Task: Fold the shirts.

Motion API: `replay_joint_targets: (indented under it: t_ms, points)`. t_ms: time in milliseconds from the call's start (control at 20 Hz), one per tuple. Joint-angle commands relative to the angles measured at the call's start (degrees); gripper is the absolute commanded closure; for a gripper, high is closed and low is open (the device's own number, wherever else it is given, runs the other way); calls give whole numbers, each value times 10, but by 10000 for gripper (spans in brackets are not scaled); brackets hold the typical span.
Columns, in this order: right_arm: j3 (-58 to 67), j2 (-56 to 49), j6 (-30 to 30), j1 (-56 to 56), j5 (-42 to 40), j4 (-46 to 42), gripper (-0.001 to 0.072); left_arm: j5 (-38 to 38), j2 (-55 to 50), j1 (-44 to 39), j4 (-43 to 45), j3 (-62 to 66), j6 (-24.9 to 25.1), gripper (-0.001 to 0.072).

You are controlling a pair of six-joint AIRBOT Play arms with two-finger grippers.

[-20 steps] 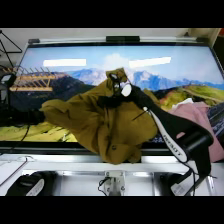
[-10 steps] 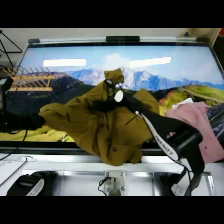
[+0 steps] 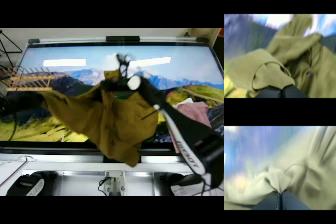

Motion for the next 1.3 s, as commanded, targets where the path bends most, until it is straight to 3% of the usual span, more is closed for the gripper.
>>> replay_joint_targets:
  t_ms: [0, 100, 200, 250, 400, 500, 650, 800, 900, 950, 1050, 1150, 1250]
  points:
    - [24, 125, -2, -89, -89, -38, 650, 263, -32, 0, -164, 66, -4, 670]
    - [54, 203, -2, -134, -68, -38, 650, 240, -51, 0, -214, 155, 101, 670]
    - [57, 280, -2, -158, 11, -44, 650, 151, -65, 2, -207, 234, 169, 669]
    - [57, 309, 1, -160, 83, -51, 650, 98, -69, 4, -196, 256, 187, 670]
    - [21, 361, 104, -129, 356, -119, 650, -86, -83, 4, -110, 242, 185, 670]
    - [-90, 393, 162, -70, 420, -205, 650, -205, -99, 4, -62, 175, 186, 671]
    - [-313, 423, 247, 5, 354, -234, 650, -208, -101, 3, -33, -5, 188, 672]
    - [-452, 407, 253, 58, 240, -192, 650, -136, -102, 3, -16, -150, 194, 672]
    - [-476, 387, 252, 76, 198, -177, 647, -122, -102, 3, -16, -197, 194, 671]
    - [-476, 382, 251, 76, 185, -176, 595, -123, -102, 3, -16, -208, 194, 670]
    - [-466, 382, 222, 75, 164, -198, 181, -133, -102, 3, -4, -213, 194, 670]
    - [-421, 382, 136, 75, 188, -248, 170, -152, -102, 3, 22, -212, 194, 670]
    - [-351, 382, 87, 75, 211, -327, 170, -174, -101, 3, 43, -212, 194, 670]
